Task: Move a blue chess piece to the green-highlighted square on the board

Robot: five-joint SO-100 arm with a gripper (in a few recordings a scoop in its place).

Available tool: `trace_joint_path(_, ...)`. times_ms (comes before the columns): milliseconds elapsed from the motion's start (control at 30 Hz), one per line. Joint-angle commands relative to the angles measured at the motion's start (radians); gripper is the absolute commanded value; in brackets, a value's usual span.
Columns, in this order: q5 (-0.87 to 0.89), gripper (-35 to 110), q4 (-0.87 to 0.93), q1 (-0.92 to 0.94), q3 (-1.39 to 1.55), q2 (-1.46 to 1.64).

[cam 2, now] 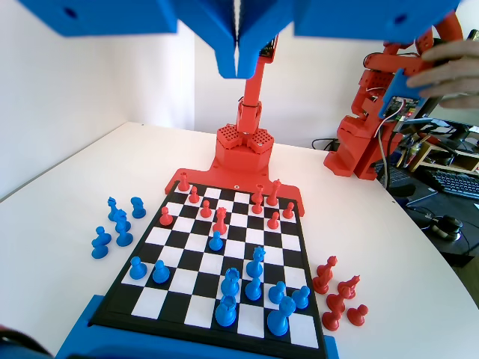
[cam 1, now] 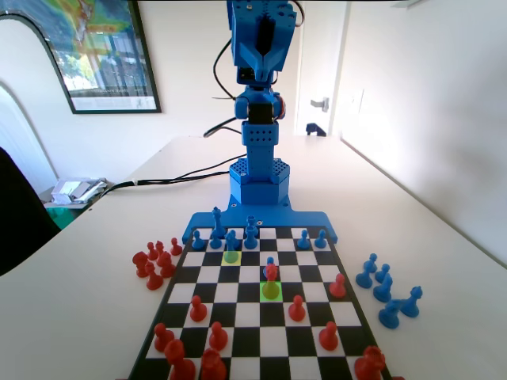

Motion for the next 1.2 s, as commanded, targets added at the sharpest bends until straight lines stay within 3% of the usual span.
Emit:
trace_joint_path(0,-0.014,1,-0.017,0.006,0.003,0.02)
trace_joint_path(733,-0.014,9,-0.018,0.014,0.003,0.02)
trace_joint_path(867,-0.014,1,-0.015,0.018,0.003,0.015)
trace_joint_path(1167,-0.051,1,-0.028,0.012,-0.031,-0.011)
